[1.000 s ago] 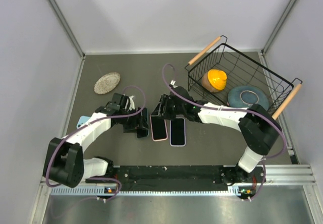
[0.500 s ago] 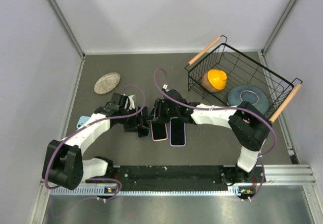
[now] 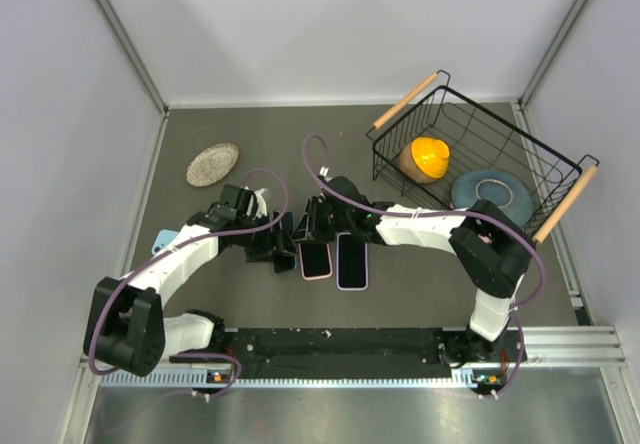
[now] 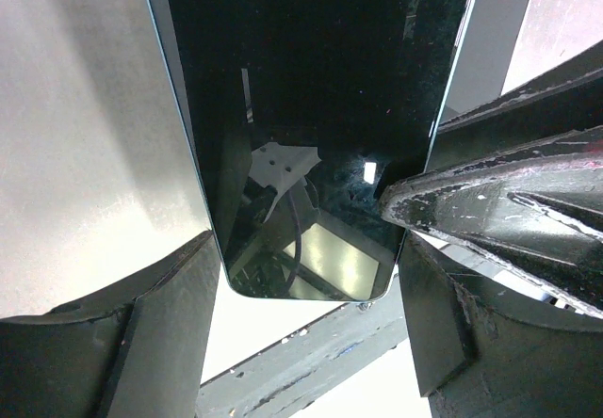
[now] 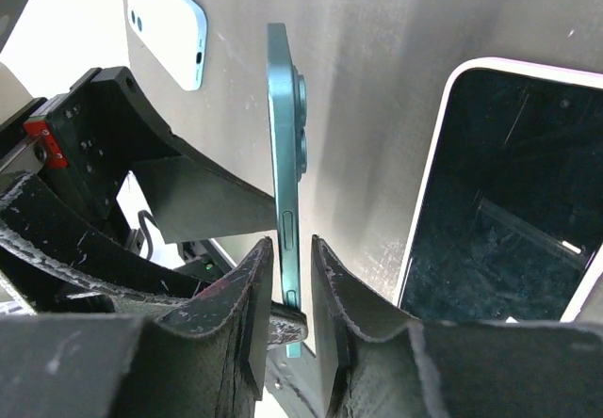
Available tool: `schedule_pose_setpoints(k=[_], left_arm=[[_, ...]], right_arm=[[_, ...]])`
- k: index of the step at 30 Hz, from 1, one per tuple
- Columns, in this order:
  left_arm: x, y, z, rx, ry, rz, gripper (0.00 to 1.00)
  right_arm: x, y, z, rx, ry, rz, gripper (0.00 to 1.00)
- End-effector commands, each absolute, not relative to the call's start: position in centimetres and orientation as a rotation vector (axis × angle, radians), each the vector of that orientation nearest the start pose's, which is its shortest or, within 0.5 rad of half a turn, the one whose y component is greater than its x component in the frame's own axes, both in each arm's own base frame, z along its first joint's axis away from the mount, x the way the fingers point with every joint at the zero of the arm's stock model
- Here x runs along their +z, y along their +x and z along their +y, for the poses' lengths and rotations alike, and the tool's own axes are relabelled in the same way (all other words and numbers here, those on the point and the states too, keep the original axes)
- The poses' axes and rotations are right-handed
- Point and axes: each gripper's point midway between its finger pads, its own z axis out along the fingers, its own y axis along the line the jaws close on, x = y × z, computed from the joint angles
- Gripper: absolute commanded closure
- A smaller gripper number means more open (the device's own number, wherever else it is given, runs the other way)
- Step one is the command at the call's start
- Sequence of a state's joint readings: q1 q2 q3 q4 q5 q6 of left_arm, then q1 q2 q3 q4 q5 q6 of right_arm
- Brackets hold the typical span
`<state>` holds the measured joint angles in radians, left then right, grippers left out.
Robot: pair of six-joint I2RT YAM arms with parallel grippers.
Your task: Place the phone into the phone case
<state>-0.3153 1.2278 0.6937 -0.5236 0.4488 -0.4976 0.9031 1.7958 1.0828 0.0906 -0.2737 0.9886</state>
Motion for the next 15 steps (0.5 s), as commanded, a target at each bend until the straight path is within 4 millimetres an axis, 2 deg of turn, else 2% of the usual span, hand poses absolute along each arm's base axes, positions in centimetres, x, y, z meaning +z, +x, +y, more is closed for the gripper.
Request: schedule_pose_setpoints(k=[1, 5, 8, 9, 10, 14, 15], left_arm=[[9.3, 21.9, -17.5, -0.9, -0.037, 2.65, 0.6], [9.5, 21.9, -17.5, -0.902, -0.042, 2.642, 0.6], [9.6, 21.9, -17.6, -0.909, -0.048, 2.641, 0.58], [9.7, 21.9, -17.7, -0.918, -0.047, 2.64, 0.57], [9.8, 21.9, -17.7, -0.919, -0.05, 2.643, 0.55], [10.7, 22.0, -17.7, -0.92, -0.068, 2.626, 0.19], [10.9, 22.1, -17.7, -0.92, -0.065, 2.617, 0.16]], right_arm=[[11.9, 23.9, 44.6, 1.318, -0.112, 2.445, 0.77], [11.9, 23.9, 44.6, 1.322, -0.112, 2.443, 0.84], [12.2, 23.8, 44.8, 1.335, -0.126, 2.435, 0.93], [12.5, 23.9, 45.0, 1.351, -0.132, 2.419, 1.0], [12.7, 23.9, 45.0, 1.36, -0.134, 2.41, 1.0], [13.4, 23.8, 44.8, 1.372, -0.137, 2.379, 1.0], [13.7, 23.9, 44.7, 1.369, -0.14, 2.367, 1.0]])
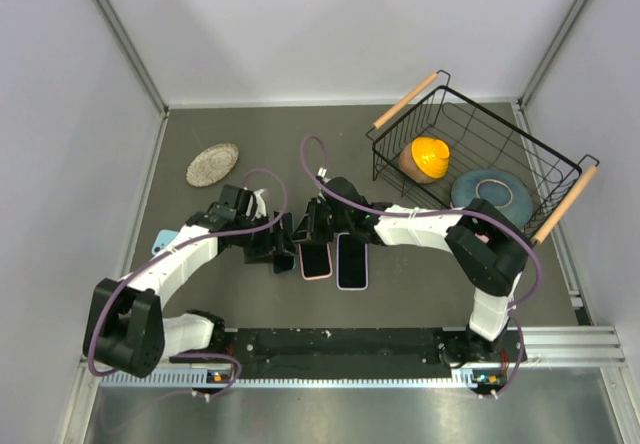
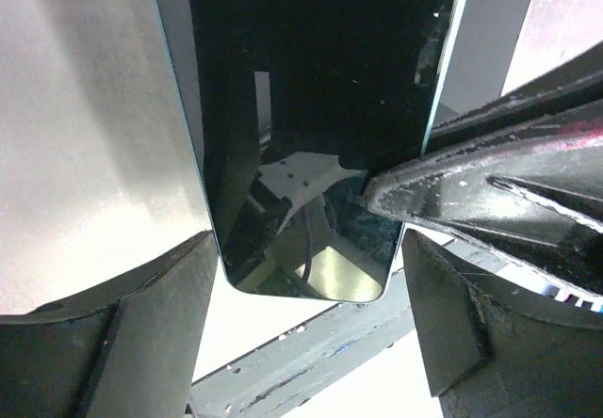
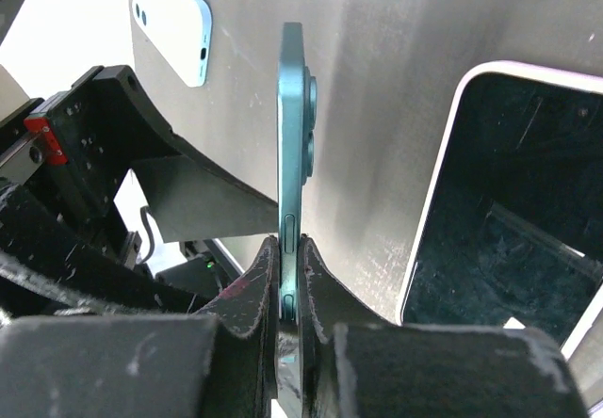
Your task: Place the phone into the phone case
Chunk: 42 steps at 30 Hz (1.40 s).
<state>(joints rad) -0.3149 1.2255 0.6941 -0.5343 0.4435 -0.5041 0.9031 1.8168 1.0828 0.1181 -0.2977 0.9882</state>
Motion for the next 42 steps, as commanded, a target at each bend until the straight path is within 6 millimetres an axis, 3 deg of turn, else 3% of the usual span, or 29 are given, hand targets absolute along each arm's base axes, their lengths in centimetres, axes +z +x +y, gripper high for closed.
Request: schedule_pose_setpoints(k=[1, 7, 13, 16, 17, 18, 19, 21, 24, 27, 31, 37, 42], left_arm=[[11.1, 22.0, -17.6, -0.917, -0.065, 2.614, 0.13], [12.5, 22.3, -17.1, -0.871, -0.067, 2.605, 0.01], [12.7, 22.3, -16.2, -0.799, -0.109, 2.619, 0.01], [12.8, 23.1, -14.7, -0.689, -0.218, 2.603, 0.05], [12.5, 24.0, -13.1, -0.586, -0.297, 2.586, 0.09], [12.0, 23.6, -11.7, -0.5, -0.379, 2.62, 0.09], [12.4, 24.2, -10.7, -0.443, -0.477, 2.611, 0.1], [12.2, 25.1, -6.8, -0.241, -0.641, 2.569, 0.09], [12.6, 25.3, -2.6, -0.06, -0.893, 2.504, 0.07], [13.1, 25.8, 0.9, 0.035, -1.096, 2.391, 0.06], [12.2, 25.4, 6.3, 0.167, -1.471, 2.196, 0.07], [9.1, 25.9, 10.5, 0.304, -1.656, 2.144, 0.05], [6.1, 26.8, 11.7, 0.282, -1.704, 2.199, 0.01]], right_arm=[[14.2, 24.0, 44.6, 1.367, -0.143, 2.355, 1.0], [15.0, 25.1, 43.6, 1.319, -0.16, 2.321, 1.0], [16.9, 26.8, 42.0, 1.315, -0.146, 2.259, 1.0], [18.0, 26.9, 41.6, 1.315, -0.193, 2.241, 1.0], [18.2, 26.9, 41.4, 1.31, -0.206, 2.232, 1.0], [18.8, 26.7, 41.1, 1.308, -0.214, 2.222, 1.0], [18.8, 26.6, 40.8, 1.3, -0.215, 2.221, 1.0], [19.1, 26.2, 40.2, 1.294, -0.22, 2.21, 1.0], [20.0, 25.3, 38.9, 1.292, -0.218, 2.175, 1.0], [21.0, 24.5, 37.4, 1.273, -0.224, 2.14, 1.0], [22.8, 23.7, 35.7, 1.245, -0.248, 2.089, 1.0], [25.9, 22.2, 32.7, 1.207, -0.252, 1.993, 1.0], [27.8, 21.1, 31.0, 1.199, -0.26, 1.942, 1.0]])
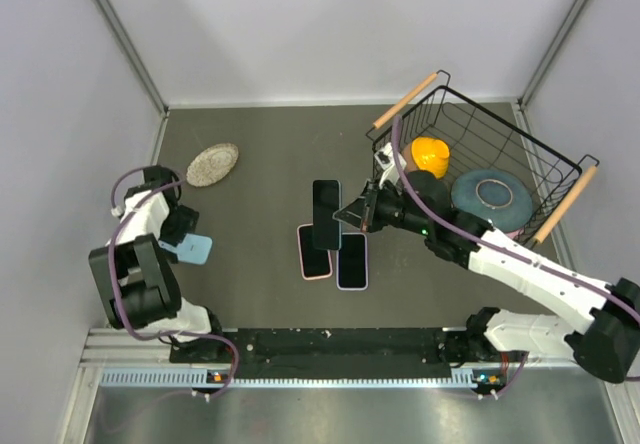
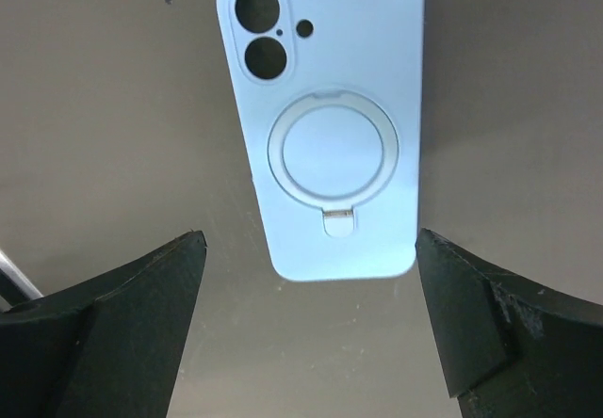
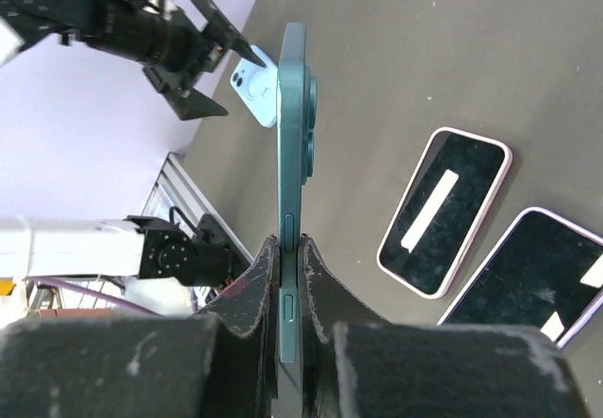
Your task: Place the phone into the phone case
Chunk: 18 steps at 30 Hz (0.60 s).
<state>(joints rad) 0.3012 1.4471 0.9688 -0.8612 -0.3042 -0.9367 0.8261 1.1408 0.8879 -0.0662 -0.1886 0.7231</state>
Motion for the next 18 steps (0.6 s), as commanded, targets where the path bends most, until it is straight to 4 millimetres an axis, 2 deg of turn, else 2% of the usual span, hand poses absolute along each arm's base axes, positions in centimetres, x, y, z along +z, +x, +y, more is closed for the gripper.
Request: schedule_pose_setpoints(k=[1, 3, 4, 6, 13, 15, 18], left_arm=[[5.9, 27.1, 12.3, 0.258, -1.684, 2.207, 0.01], [5.4, 28.4, 12.2, 0.149, -1.632, 2.232, 0.01], [5.7, 29.6, 13.0, 0.107, -1.548, 2.232, 0.01], [5.5, 30.2, 13.4, 0.082, -1.492, 2.265, 0.02], [4.6, 29.7, 14.9, 0.167, -1.5, 2.338, 0.01], [3.9, 28.6, 14.9, 0.213, -1.539, 2.366, 0.01], [2.6, 28.1, 14.3, 0.201, -1.548, 2.411, 0.01]], right_arm=[[27.7, 21.0, 30.8, 1.196, -0.257, 1.943, 1.0], [27.6, 20.8, 30.5, 1.194, -0.254, 1.939, 1.0], [27.9, 20.7, 30.3, 1.196, -0.25, 1.93, 1.0], [27.9, 20.6, 30.2, 1.194, -0.252, 1.928, 1.0], [27.9, 20.5, 29.8, 1.179, -0.258, 1.927, 1.0], [27.9, 20.6, 29.7, 1.17, -0.253, 1.923, 1.0], [28.0, 20.7, 29.8, 1.166, -0.256, 1.925, 1.0]])
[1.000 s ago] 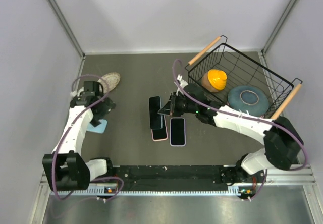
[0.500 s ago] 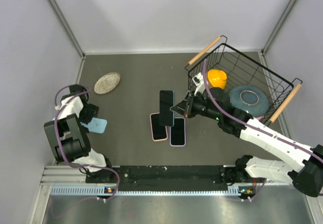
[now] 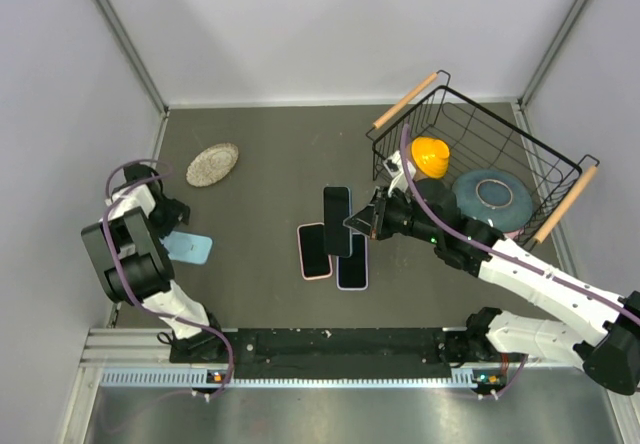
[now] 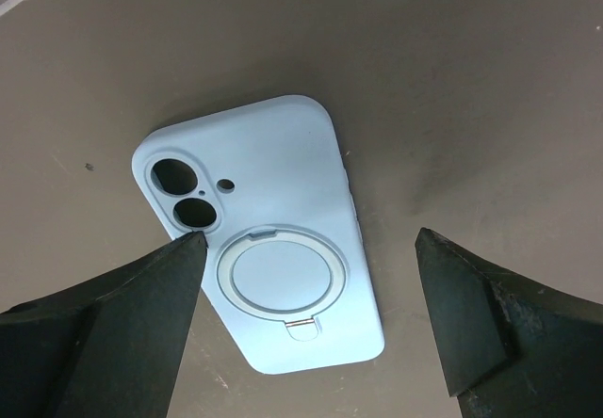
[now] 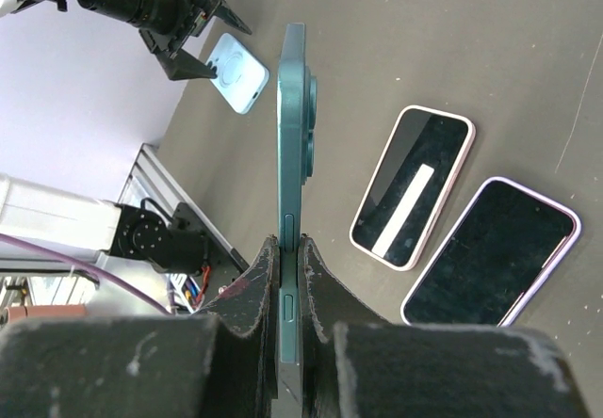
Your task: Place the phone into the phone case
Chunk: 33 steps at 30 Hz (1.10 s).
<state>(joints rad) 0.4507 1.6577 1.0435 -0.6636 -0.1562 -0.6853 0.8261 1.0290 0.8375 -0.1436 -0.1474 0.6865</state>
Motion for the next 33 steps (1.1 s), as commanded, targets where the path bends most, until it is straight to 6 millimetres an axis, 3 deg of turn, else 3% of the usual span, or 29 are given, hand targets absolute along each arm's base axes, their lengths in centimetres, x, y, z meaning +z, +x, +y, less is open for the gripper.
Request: schedule_pose_setpoints(k=[1, 7, 11, 12, 14, 15, 20, 24, 26, 29, 31, 33], left_arm=[[2.2, 28.0, 14.1, 0.19, -1.551, 2.427, 0.01], [0.8, 27.5, 12.2, 0.123, -1.523, 2.497, 0.1], [1.2, 28.6, 8.8, -0.024, -1.278, 2.588, 0.24], [1.4, 29.3, 6.9, -0.097, -1.177, 2.629, 0.24], [2.0, 30.2, 5.1, -0.145, -0.995, 2.681, 0.24], [2.3, 30.6, 3.0, -0.176, -0.887, 2.72, 0.24], [3.7, 31.4, -1.8, -0.168, -0.602, 2.788, 0.25], [5.1, 31.6, -6.8, -0.275, -0.346, 2.776, 0.25], [5.5, 31.2, -8.1, -0.295, -0.265, 2.794, 0.24], [5.3, 30.4, -8.4, -0.308, -0.239, 2.813, 0.16], [5.3, 30.0, -8.2, -0.293, -0.261, 2.809, 0.11], [5.6, 29.2, -6.7, -0.178, -0.404, 2.789, 0.04]], right_arm=[[28.2, 20.7, 29.8, 1.169, -0.256, 1.92, 1.0], [28.4, 20.8, 29.8, 1.16, -0.258, 1.925, 1.0], [28.5, 20.7, 29.7, 1.155, -0.263, 1.922, 1.0], [28.4, 20.8, 29.6, 1.147, -0.263, 1.922, 1.0], [28.3, 20.8, 29.4, 1.133, -0.271, 1.918, 1.0], [28.2, 21.1, 29.0, 1.106, -0.265, 1.915, 1.0], [28.5, 21.2, 28.1, 1.075, -0.245, 1.904, 1.0], [28.6, 21.2, 28.0, 1.078, -0.242, 1.903, 1.0], [28.5, 21.1, 28.1, 1.084, -0.244, 1.905, 1.0], [28.3, 21.0, 28.0, 1.086, -0.24, 1.91, 1.0], [28.2, 21.0, 27.9, 1.083, -0.236, 1.909, 1.0], [28.0, 20.9, 27.8, 1.083, -0.231, 1.914, 1.0]])
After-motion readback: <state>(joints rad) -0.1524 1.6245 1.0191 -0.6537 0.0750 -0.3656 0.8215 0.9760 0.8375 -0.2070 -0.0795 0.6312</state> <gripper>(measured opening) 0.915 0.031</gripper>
